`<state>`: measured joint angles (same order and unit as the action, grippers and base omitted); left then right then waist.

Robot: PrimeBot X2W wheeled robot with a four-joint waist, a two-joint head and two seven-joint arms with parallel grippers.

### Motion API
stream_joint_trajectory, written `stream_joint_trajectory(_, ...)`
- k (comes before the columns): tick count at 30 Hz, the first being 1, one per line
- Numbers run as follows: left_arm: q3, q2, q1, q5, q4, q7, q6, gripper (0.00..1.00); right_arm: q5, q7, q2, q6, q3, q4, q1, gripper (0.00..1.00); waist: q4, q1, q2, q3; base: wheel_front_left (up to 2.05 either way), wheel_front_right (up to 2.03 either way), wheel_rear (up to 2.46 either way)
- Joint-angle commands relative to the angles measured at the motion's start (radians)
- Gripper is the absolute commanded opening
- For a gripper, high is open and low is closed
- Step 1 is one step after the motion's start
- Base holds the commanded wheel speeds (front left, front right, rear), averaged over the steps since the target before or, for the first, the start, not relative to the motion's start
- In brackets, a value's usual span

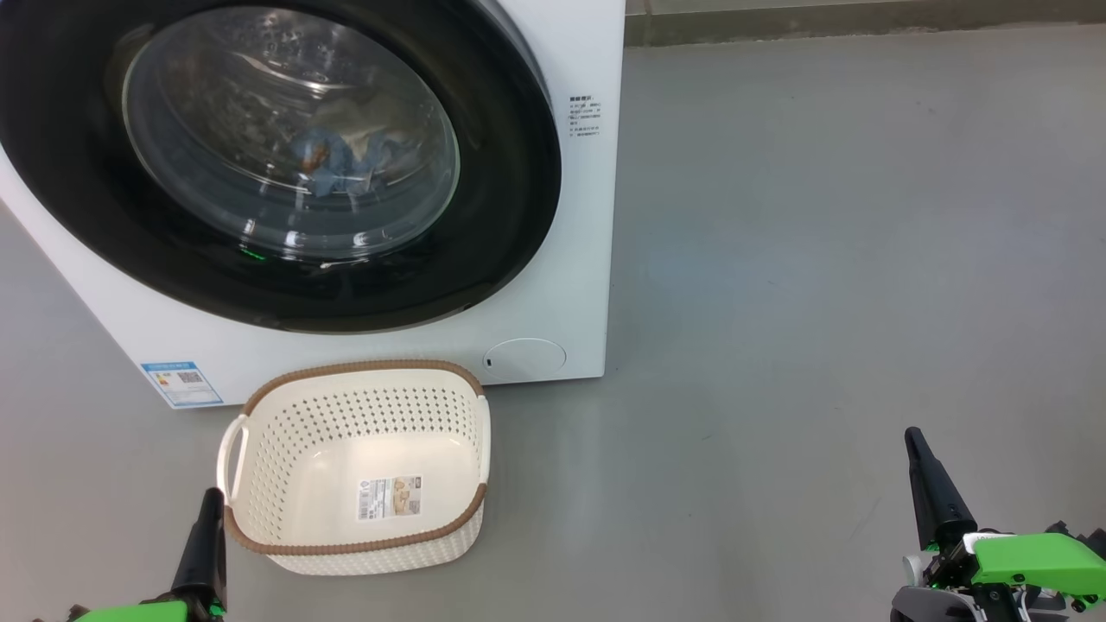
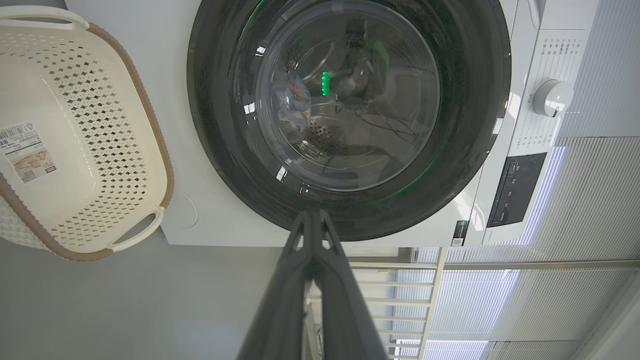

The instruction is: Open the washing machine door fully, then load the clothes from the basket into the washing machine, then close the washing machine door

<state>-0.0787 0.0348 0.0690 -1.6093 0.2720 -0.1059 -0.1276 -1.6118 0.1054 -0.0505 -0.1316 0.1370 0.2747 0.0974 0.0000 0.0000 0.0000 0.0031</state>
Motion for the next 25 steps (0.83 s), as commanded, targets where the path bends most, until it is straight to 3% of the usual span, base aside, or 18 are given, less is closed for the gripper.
stream_joint_trajectory(1,-0.035,0.016,0.039,0.001,-0.027,-0.007,-0.003,0.0,0.003,0.008,-0.001,0.001,-0.023,-0.03,0.011,0.0,0.0,0.0,0.0,0.0,0.0,0.0,0.0)
stream_joint_trajectory(25,-0.035,0.016,0.039,0.001,-0.027,-0.007,-0.003,0.0,0.003,0.008,0.0,0.001,-0.023,-0.03,0.011,0.0,0.0,0.0,0.0,0.0,0.0,0.0,0.0)
